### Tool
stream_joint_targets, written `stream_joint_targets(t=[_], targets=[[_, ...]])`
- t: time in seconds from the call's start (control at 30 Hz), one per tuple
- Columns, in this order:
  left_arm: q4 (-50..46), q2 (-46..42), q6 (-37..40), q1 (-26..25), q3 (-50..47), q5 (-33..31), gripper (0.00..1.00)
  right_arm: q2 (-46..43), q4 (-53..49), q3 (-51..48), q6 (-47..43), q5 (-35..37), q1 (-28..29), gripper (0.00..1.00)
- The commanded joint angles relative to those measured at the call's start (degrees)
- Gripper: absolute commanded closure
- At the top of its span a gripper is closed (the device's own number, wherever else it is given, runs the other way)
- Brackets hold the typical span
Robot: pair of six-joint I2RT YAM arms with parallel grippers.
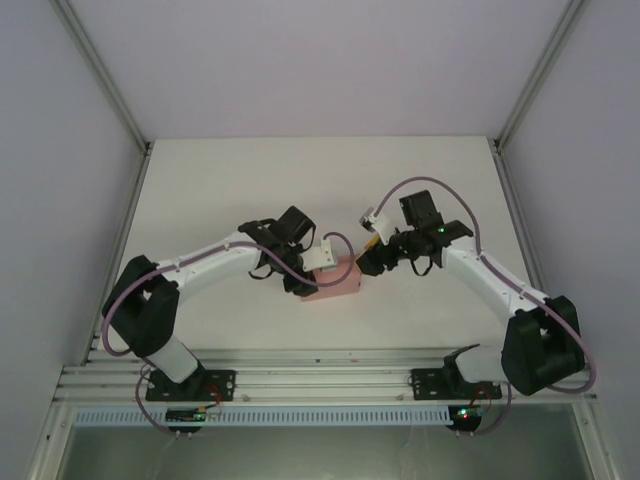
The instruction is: Assemble paper box
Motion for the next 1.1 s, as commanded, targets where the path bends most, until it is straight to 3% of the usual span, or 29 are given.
stream_joint_targets(t=[0.0, 0.07, 0.13, 0.2, 0.3, 0.47, 0.67, 0.8, 1.07], targets=[[-0.97, 0.78, 1.29, 0.49, 1.05, 1.52, 0.63, 0.95, -4.06, 2.07, -1.55, 2.60, 0.89, 0.56], [-0.97, 0.73, 1.26, 0.45, 1.13, 1.72, 0.63, 1.28, -4.53, 2.27, -1.65, 3.77, 1.12, 0.57], [-0.83, 0.78, 1.20, 0.55, 1.13, 1.71, 0.63, 1.58, -4.54, 2.57, -1.72, 4.24, 1.46, 0.65], [-0.73, 0.80, 1.11, 0.57, 1.15, 1.65, 0.63, 1.75, -4.54, 3.02, -1.75, 4.95, 2.03, 0.85], [-0.55, 1.04, 0.77, 0.57, 1.45, 1.53, 0.63, 1.25, -5.96, 3.77, 0.35, 5.21, 2.95, 0.99], [0.67, 1.06, -0.36, 0.55, 1.55, 0.75, 0.63, -1.32, -5.06, 3.56, 10.87, 6.43, 5.09, 1.00], [2.04, 1.36, -1.35, 0.52, 1.85, -0.87, 0.63, -4.72, 1.50, 0.11, 36.14, 8.61, 8.15, 1.00], [2.28, 1.92, -1.46, 0.51, 2.14, -1.04, 0.63, -7.89, 6.04, -3.64, 37.24, 13.40, 12.27, 1.00], [2.74, 2.43, -1.78, 0.58, 2.89, -0.88, 0.63, -10.77, 14.80, -12.89, 34.41, 15.59, 12.87, 1.00]])
